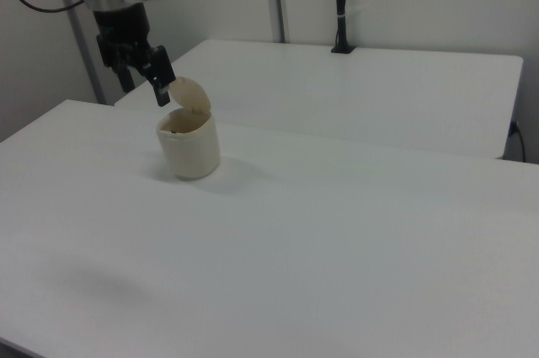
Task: Open the trash bin
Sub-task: 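Lift the gripper up away from the bin as the lid flips open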
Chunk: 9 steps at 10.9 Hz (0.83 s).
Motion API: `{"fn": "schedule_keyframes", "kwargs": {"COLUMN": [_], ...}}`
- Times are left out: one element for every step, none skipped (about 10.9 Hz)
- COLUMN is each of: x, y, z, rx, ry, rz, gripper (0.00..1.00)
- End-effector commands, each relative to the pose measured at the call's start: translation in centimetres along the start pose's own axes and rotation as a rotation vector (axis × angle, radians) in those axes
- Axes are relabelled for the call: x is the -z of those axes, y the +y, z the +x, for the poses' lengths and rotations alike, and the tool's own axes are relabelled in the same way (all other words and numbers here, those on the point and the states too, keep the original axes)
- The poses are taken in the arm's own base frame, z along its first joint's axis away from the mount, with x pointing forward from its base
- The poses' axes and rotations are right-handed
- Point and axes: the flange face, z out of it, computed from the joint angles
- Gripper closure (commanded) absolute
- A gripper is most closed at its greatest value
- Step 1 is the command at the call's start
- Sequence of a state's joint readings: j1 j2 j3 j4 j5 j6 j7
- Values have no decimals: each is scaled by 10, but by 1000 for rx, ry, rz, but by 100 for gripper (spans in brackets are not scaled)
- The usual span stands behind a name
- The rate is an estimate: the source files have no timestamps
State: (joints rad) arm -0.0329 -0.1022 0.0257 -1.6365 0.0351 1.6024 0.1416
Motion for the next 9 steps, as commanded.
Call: {"fn": "schedule_keyframes", "kwargs": {"x": [-11,-14,-15,-17,-21,-24,-25,-26,-26], "y": [11,13,9,6,4,3,0,-4,-3], "z": [21,32,39,41,42,43,44,43,42], "rx": [64,68,99,110,111,111,114,120,122], "ry": [62,70,69,64,58,53,53,50,48], "rz": [12,13,11,11,10,10,10,11,11], "gripper": [0,0,0,0,0,0,0,0,0]}}
